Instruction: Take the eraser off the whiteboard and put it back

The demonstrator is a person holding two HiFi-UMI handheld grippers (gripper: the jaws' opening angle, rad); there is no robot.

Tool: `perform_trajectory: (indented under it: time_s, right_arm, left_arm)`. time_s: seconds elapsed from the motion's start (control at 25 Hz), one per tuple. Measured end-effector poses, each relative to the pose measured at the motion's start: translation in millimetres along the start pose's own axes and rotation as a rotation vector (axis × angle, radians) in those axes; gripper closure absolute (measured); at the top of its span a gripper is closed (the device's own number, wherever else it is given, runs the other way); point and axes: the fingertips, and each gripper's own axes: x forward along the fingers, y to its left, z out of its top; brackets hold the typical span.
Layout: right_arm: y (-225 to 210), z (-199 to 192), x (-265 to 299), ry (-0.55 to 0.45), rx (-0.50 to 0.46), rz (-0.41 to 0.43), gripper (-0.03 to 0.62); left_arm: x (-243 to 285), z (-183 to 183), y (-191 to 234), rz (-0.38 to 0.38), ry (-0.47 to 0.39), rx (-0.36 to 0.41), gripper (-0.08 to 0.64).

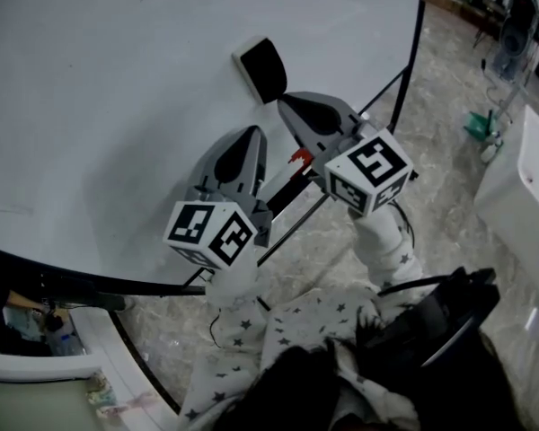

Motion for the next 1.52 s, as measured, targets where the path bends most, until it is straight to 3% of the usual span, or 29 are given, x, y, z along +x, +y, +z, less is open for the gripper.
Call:
perform_trajectory:
  time_s: [0.64,1.52]
  right_arm:
    - [25,-20,-33,0.090,0.082,0.044,0.584]
    - [32,-29,-29,0.140,0.063,0.073,0.584]
  left_arm:
    - [-12,-18,-26,-0.058,0.030,0.001,0.558]
    - [-15,-17,-22,-0.049,0.032,-0.006,0.558]
